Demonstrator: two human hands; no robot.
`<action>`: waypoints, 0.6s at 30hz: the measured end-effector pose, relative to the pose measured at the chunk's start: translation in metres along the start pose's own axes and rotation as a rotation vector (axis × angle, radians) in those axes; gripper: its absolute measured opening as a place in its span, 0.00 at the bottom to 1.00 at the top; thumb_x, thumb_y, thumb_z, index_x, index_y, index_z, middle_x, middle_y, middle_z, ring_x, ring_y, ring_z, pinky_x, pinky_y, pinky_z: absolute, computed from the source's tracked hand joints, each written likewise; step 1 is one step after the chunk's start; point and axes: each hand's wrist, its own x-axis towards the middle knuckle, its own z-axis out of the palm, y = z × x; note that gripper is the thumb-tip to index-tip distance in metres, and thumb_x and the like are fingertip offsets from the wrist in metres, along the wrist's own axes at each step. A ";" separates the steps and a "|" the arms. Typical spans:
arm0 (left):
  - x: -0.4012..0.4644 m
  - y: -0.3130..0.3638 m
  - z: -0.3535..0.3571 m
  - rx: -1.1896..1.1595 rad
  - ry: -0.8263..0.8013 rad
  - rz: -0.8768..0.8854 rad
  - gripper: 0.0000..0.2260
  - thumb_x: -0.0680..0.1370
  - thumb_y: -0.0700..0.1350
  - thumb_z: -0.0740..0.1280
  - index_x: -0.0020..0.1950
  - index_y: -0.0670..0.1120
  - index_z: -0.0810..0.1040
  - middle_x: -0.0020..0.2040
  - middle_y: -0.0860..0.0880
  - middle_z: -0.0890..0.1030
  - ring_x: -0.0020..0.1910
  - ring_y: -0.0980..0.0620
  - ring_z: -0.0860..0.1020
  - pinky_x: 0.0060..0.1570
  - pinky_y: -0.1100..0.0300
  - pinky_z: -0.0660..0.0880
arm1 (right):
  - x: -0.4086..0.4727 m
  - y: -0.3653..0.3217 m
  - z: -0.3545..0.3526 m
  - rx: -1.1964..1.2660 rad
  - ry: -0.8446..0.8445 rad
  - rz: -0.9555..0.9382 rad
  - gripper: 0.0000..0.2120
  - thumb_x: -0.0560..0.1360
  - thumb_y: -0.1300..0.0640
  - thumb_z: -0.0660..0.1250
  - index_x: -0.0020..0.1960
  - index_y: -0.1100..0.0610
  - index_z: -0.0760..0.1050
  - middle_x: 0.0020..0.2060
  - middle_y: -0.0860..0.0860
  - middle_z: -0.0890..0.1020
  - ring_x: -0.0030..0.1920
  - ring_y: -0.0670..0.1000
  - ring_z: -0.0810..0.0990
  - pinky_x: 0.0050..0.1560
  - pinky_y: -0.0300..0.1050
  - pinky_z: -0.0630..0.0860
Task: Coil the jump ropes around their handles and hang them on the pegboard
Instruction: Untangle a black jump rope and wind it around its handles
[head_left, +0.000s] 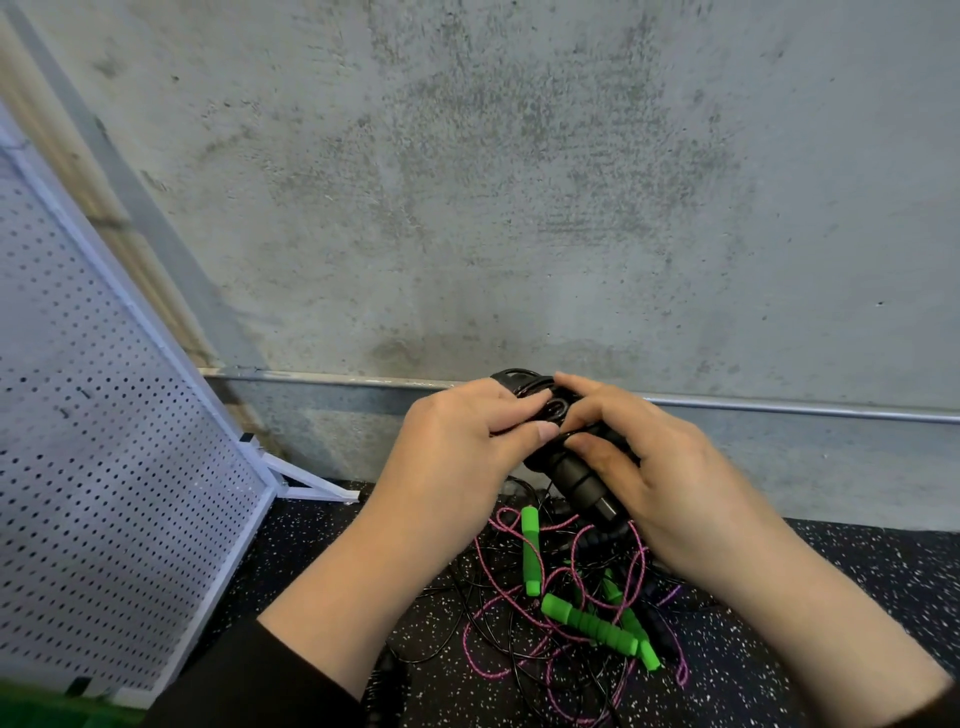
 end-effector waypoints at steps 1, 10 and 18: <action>0.000 0.000 0.001 0.038 -0.003 0.040 0.09 0.78 0.44 0.73 0.58 0.51 0.87 0.39 0.62 0.78 0.42 0.63 0.77 0.42 0.72 0.67 | 0.000 0.000 -0.001 0.003 0.006 0.005 0.06 0.79 0.46 0.62 0.53 0.36 0.70 0.68 0.28 0.72 0.68 0.33 0.71 0.65 0.36 0.70; -0.005 0.002 0.010 0.352 -0.076 0.305 0.18 0.82 0.46 0.57 0.66 0.45 0.81 0.47 0.53 0.74 0.44 0.56 0.71 0.44 0.56 0.71 | -0.003 0.003 -0.002 -0.007 0.046 0.053 0.03 0.79 0.48 0.64 0.51 0.40 0.71 0.68 0.30 0.73 0.67 0.34 0.72 0.56 0.22 0.65; -0.005 0.003 0.009 0.209 0.004 0.159 0.11 0.82 0.44 0.67 0.63 0.50 0.84 0.44 0.58 0.79 0.47 0.59 0.75 0.45 0.69 0.69 | -0.001 0.003 -0.007 0.036 0.056 0.090 0.09 0.78 0.50 0.68 0.49 0.41 0.68 0.60 0.23 0.76 0.58 0.27 0.75 0.53 0.24 0.69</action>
